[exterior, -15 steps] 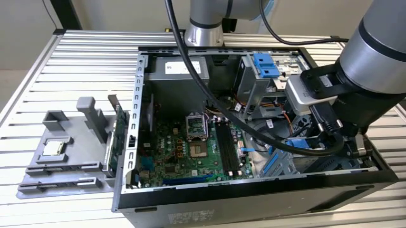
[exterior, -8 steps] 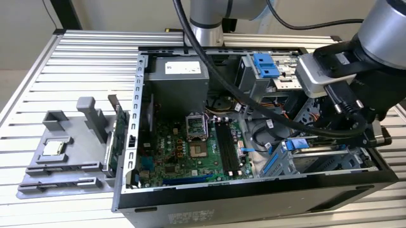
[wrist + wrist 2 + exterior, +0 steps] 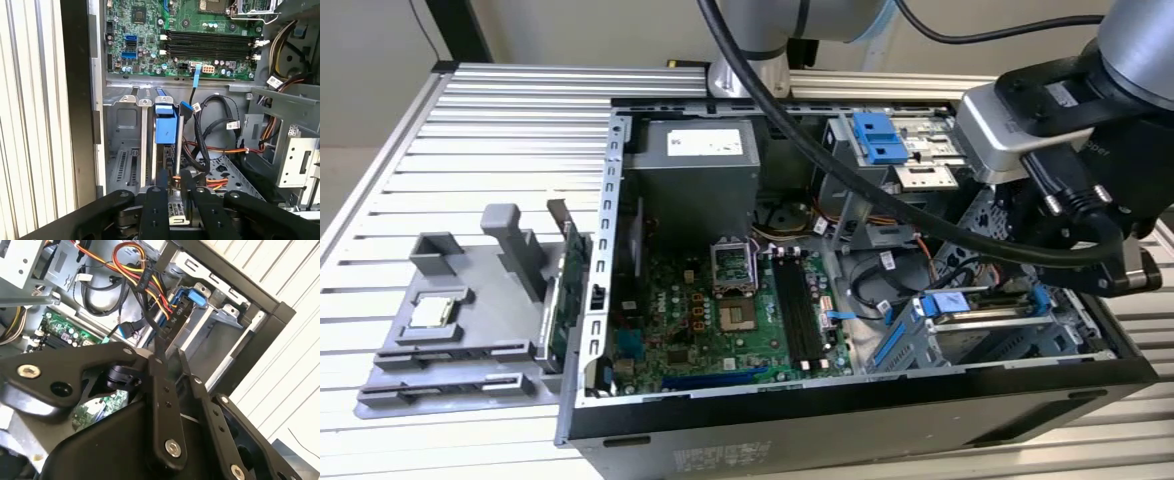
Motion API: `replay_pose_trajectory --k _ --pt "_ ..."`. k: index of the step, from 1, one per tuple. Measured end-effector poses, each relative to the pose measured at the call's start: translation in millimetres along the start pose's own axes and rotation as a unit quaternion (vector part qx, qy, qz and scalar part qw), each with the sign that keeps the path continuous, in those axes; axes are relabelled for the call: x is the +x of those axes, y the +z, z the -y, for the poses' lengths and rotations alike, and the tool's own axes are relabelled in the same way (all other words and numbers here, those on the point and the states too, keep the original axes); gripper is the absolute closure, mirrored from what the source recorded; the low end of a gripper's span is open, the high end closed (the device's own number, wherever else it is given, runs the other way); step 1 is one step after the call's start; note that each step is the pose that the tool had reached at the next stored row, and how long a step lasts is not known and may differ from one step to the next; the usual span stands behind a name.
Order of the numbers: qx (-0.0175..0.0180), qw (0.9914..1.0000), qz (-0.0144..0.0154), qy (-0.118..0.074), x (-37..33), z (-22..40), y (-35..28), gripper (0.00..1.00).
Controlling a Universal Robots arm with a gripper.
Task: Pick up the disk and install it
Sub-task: 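Insert the second disk wire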
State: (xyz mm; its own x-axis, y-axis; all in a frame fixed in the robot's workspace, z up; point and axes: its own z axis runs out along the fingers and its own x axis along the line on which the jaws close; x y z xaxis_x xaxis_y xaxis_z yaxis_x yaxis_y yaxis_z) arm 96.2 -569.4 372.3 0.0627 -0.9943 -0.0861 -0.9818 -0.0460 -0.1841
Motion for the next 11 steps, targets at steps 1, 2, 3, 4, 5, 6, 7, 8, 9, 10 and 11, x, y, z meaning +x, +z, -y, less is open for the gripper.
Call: replay_pose_trajectory --k 1,2,3,4,5,6,7,8,9,10,11 --pt "0.0 1.0 0.0003 0.0 0.0 0.0 0.0 1.0" --pt "0.0 1.0 0.0007 0.0 0.0 0.0 0.0 1.0" --pt "0.0001 1.0 0.0011 0.0 0.0 0.0 0.0 1.0" --pt "0.0001 1.0 0.0014 0.0 0.0 0.0 -0.1 1.0" --pt "0.0001 1.0 0.0018 0.0 0.0 0.0 0.0 1.0" --pt "0.0001 1.0 0.0022 0.0 0.0 0.0 0.0 1.0" --pt "0.0001 1.0 0.0025 0.0 0.0 0.0 0.0 1.0" --pt "0.0002 1.0 0.0029 0.001 0.0 0.0 0.0 1.0" --pt "0.0002 0.99999 0.0033 0.001 0.0 0.0 0.0 1.0" --pt "0.0002 0.99999 0.0037 0.001 0.0 0.0 0.0 1.0" --pt "0.0003 0.99999 0.004 0.001 0.0 0.0 0.0 1.0"
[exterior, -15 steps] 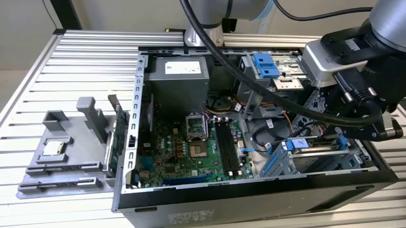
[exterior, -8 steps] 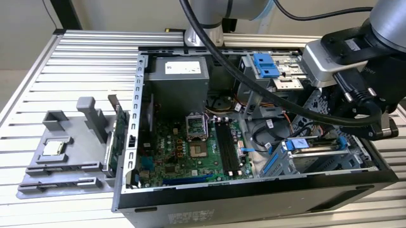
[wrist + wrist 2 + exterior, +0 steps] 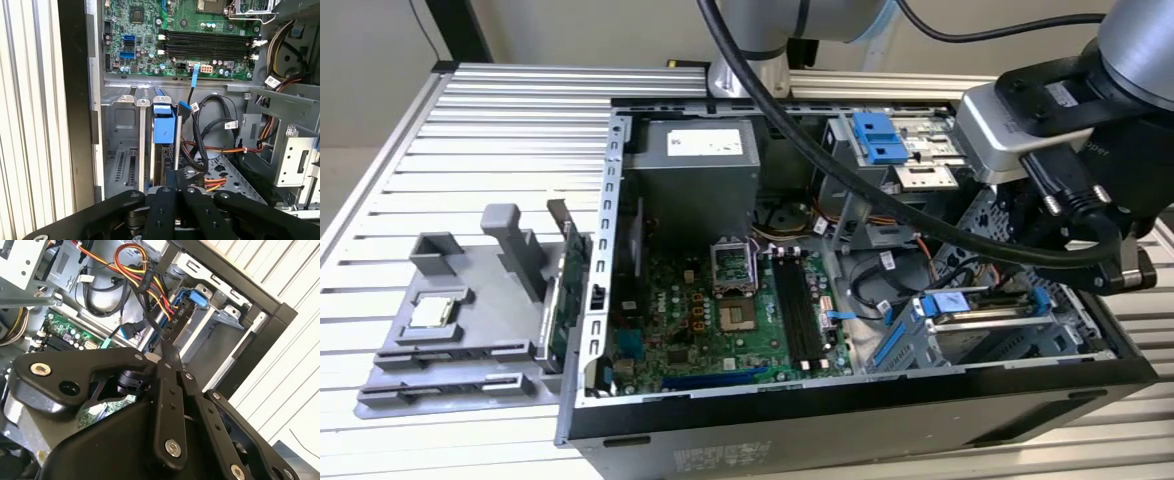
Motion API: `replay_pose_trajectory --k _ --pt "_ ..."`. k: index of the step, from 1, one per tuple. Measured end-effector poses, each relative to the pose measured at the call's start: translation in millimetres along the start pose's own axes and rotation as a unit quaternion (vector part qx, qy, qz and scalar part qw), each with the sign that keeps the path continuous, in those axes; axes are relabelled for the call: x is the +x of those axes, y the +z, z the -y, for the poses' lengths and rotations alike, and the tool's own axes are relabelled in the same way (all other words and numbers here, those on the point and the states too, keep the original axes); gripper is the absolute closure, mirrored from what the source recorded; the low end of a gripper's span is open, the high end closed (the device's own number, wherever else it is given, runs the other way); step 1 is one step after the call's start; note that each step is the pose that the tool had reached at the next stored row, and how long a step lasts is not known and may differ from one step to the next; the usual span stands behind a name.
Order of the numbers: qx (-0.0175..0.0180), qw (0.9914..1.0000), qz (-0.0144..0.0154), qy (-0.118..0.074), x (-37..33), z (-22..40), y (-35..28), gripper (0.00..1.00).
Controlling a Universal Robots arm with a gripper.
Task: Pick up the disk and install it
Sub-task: 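Insert the second disk wire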
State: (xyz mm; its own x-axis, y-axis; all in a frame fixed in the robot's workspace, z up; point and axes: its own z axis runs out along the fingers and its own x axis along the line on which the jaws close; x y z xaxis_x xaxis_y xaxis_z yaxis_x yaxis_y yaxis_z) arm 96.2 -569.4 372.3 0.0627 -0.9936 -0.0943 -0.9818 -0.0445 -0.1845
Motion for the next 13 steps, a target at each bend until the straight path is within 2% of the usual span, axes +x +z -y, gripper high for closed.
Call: replay_pose_trajectory --k 13 --pt "0.0003 0.99999 0.0048 0.001 0.0 0.1 0.0 1.0"
